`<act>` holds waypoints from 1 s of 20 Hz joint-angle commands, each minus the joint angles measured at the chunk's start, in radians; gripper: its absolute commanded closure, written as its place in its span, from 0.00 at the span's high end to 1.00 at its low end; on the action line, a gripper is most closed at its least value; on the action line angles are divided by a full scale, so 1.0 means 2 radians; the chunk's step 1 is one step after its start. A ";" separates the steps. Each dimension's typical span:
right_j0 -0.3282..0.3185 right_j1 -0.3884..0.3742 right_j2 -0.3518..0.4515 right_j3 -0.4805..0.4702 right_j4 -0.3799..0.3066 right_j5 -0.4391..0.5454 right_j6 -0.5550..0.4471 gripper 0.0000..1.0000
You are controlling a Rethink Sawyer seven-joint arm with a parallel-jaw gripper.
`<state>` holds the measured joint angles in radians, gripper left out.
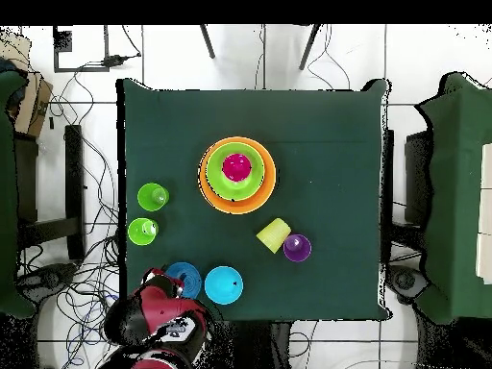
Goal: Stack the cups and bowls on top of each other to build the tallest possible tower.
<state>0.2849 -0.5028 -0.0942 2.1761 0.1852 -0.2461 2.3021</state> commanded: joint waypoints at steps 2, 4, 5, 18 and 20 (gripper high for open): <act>0.003 0.043 0.043 -0.054 0.028 -0.032 0.095 1.00; 0.008 0.044 0.036 -0.054 0.031 -0.031 0.089 0.00; 0.011 0.044 0.033 -0.055 0.032 -0.031 0.088 0.00; -0.009 0.000 0.040 -0.021 0.009 -0.010 0.082 0.00; -0.007 -0.015 0.039 -0.013 0.010 0.002 0.081 0.00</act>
<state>0.2930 -0.4777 -0.0979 2.1599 0.1912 -0.2961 2.3021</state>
